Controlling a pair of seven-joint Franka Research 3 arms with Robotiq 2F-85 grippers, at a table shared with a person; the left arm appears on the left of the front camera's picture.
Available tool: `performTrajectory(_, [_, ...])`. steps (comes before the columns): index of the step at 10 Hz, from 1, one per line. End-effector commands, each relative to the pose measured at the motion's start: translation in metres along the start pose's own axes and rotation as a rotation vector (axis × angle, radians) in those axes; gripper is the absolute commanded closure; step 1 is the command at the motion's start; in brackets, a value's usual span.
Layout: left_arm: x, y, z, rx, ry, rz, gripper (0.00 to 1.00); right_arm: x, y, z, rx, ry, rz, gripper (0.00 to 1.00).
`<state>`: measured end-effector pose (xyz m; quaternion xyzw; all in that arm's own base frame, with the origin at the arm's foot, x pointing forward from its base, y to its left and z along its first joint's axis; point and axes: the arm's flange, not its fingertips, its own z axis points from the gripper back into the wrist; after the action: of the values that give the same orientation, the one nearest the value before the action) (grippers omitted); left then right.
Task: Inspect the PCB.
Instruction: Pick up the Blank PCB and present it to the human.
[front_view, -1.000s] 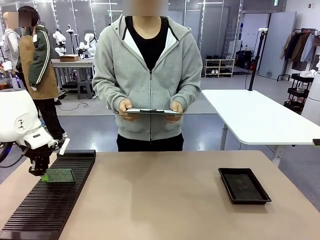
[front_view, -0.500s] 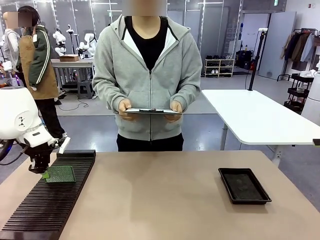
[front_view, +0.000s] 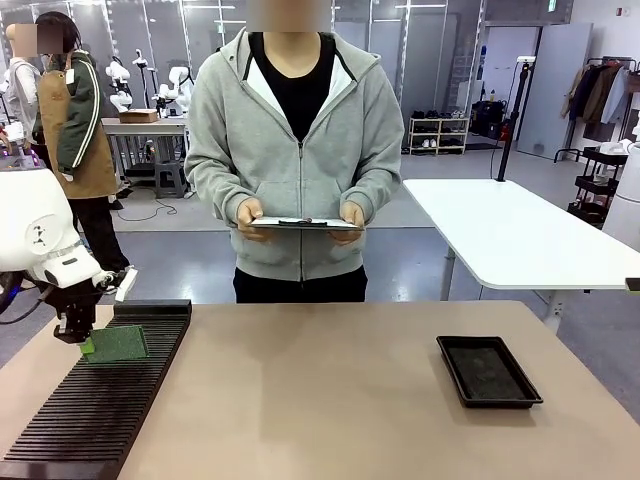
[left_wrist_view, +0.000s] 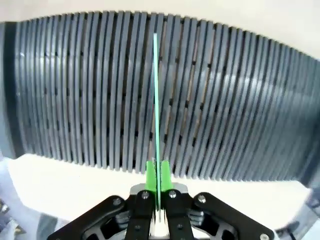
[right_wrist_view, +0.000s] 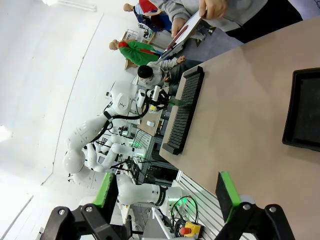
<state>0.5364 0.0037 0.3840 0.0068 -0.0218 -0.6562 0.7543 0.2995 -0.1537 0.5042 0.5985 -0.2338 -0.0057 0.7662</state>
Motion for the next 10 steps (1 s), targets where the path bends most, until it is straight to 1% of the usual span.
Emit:
performTrajectory(1, [0.001, -0.02, 0.048, -0.039, -0.032, 0.016, 1.0, 0.003, 0.001, -0.001, 0.011, -0.009, 0.022, 0.0])
performTrajectory(4, [-0.003, -0.036, 0.073, -0.059, -0.116, 0.064, 1.0, 0.003, 0.001, -0.001, 0.011, -0.009, 0.022, 0.0])
performTrajectory(5, [-0.006, -0.041, 0.077, -0.066, -0.138, 0.062, 1.0, 0.003, 0.001, -0.001, 0.011, -0.009, 0.022, 0.0])
performTrajectory(6, [-0.007, -0.043, 0.078, -0.049, -0.132, 0.063, 1.0, 0.003, 0.001, -0.001, 0.011, -0.009, 0.022, 0.0])
performTrajectory(7, [-0.006, -0.045, 0.08, -0.053, -0.158, 0.077, 1.0, 0.003, 0.001, -0.001, 0.011, -0.009, 0.022, 0.0])
performTrajectory(8, [-0.006, -0.054, 0.086, -0.1, -0.198, 0.101, 1.0, 0.003, 0.001, -0.001, 0.011, -0.009, 0.022, 0.0])
performTrajectory(9, [-0.009, -0.062, 0.098, -0.162, -0.271, 0.116, 1.0, 0.003, 0.001, -0.001, 0.011, -0.009, 0.022, 0.0])
performTrajectory(10, [-0.015, -0.064, 0.113, -0.247, -0.359, 0.209, 1.0, 0.003, 0.001, -0.001, 0.011, -0.009, 0.022, 0.0])
